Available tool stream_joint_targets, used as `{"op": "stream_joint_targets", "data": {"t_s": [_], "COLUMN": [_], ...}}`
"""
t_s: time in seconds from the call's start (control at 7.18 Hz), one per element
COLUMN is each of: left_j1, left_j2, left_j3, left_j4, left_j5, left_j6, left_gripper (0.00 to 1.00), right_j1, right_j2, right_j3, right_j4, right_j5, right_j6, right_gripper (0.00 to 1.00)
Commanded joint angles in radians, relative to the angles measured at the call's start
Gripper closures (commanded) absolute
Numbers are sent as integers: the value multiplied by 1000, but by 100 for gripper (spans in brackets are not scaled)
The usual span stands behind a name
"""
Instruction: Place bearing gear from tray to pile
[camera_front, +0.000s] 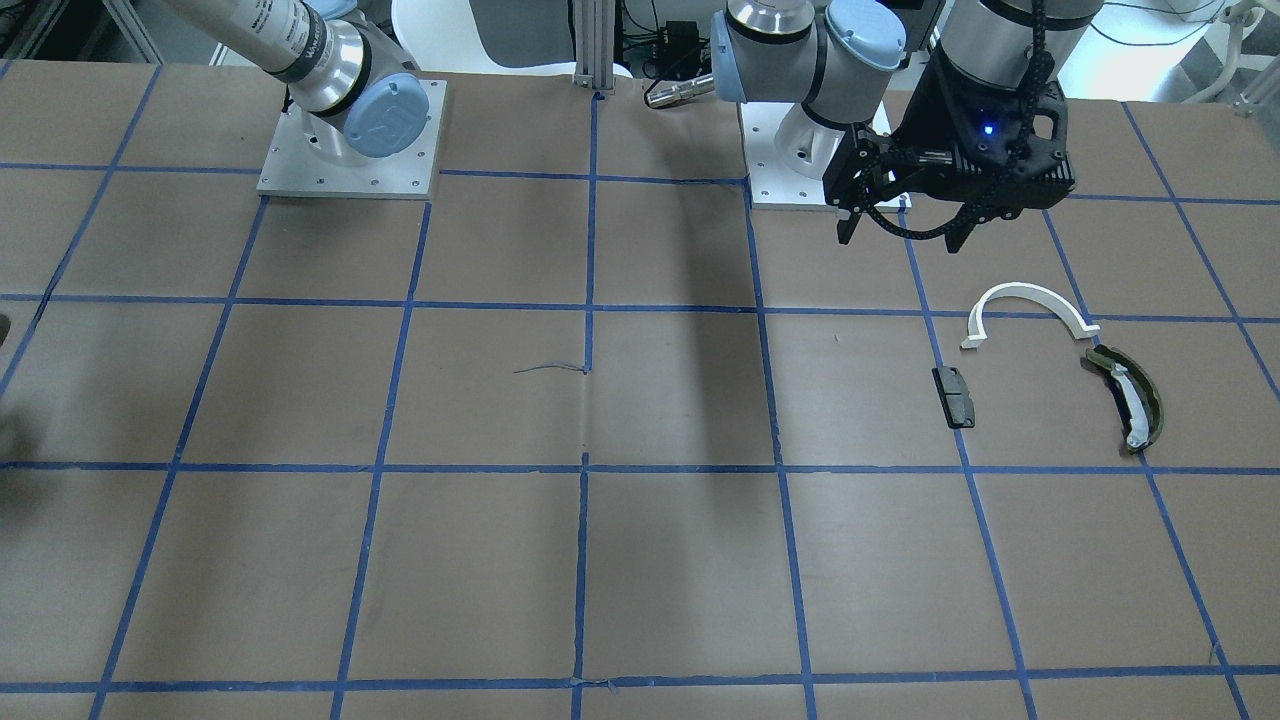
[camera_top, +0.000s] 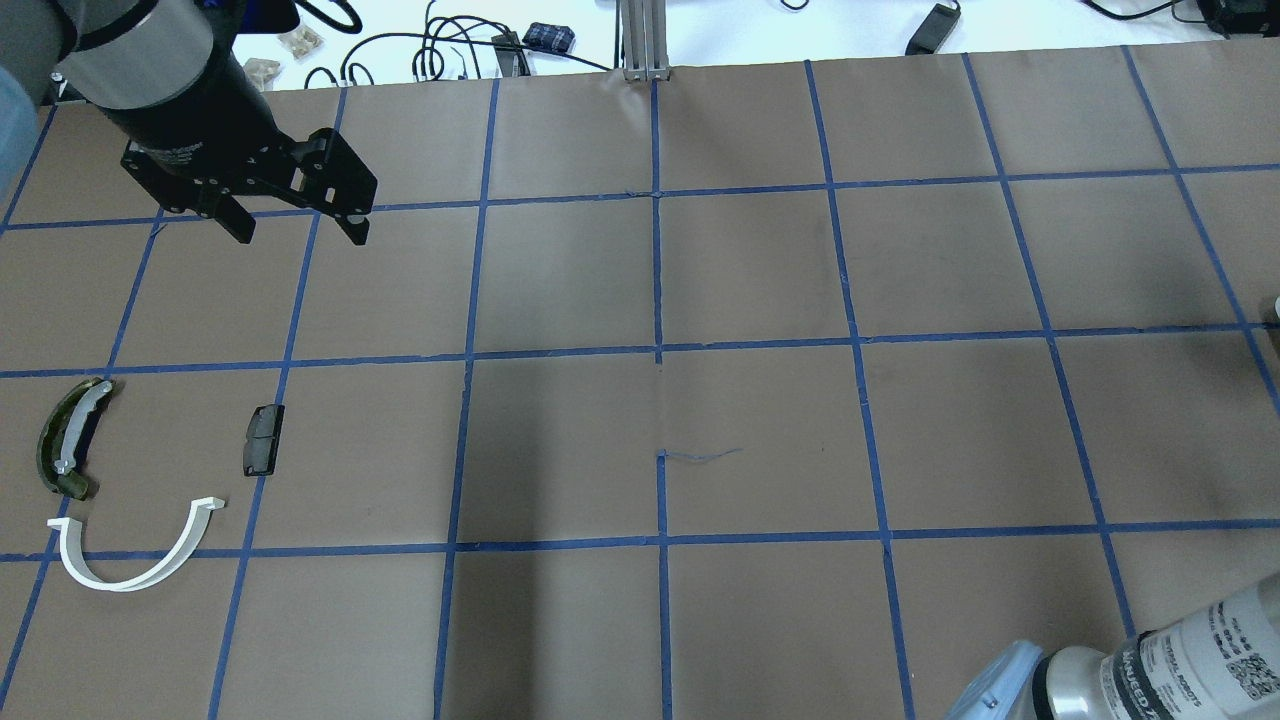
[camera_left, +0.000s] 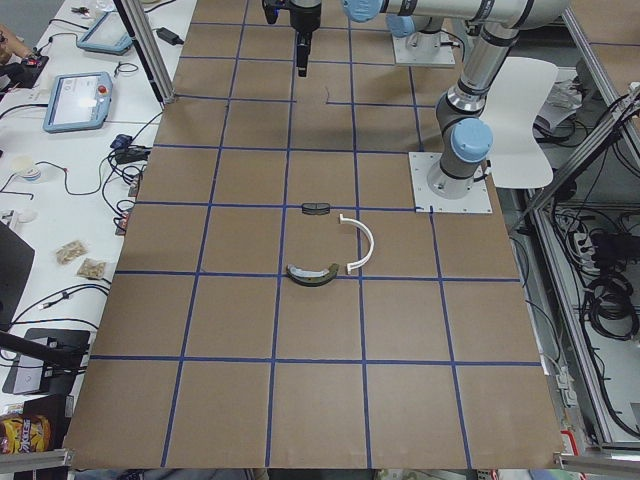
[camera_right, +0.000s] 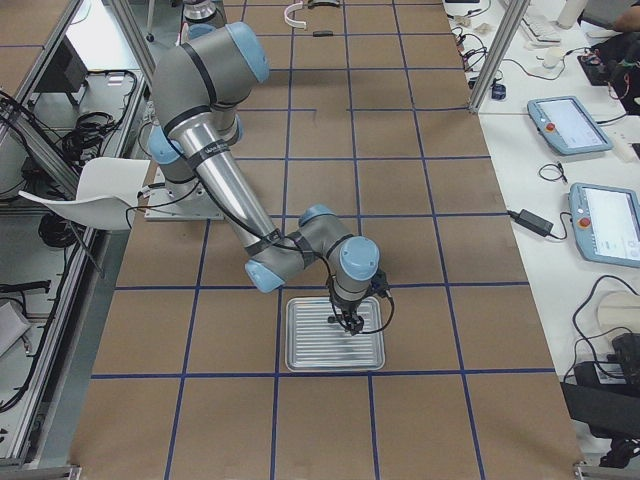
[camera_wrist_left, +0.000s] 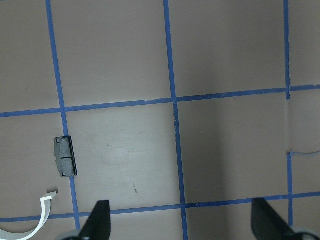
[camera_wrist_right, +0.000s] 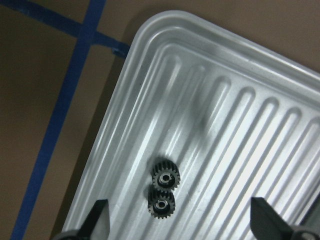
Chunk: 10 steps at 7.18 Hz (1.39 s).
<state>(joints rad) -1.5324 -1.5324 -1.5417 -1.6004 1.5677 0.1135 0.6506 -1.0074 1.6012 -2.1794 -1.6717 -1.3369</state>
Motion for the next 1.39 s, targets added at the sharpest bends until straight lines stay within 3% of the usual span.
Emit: {"op": "stream_joint_targets", "data": {"t_s": [0.0,0.42,0.7,0.98,1.11,1.25], "left_j1": [0,0,0,0,0,0], "left_j2": [0,0,0,0,0,0], "left_j3": [0,2,3,3,3,3], "left_j4": [0,0,0,0,0,0], "left_j5": [0,0,0,0,0,0], "left_j6": [0,0,-1,0,-1,0], "left_gripper": [0,0,0,0,0,0], "right_j1": [-5,-5,-5,-5,-5,-5], "right_j2": [21,29,30,30,29,26], "right_j3": [11,25,26,25,25,25], "right_j4": [-5,1,0,0,1,1], "right_j5": [-33,-37,-53,-54,-56,-66], "right_j6": [18,21,25,30,30,28], "right_gripper": [7,17,31,80,98,100]}}
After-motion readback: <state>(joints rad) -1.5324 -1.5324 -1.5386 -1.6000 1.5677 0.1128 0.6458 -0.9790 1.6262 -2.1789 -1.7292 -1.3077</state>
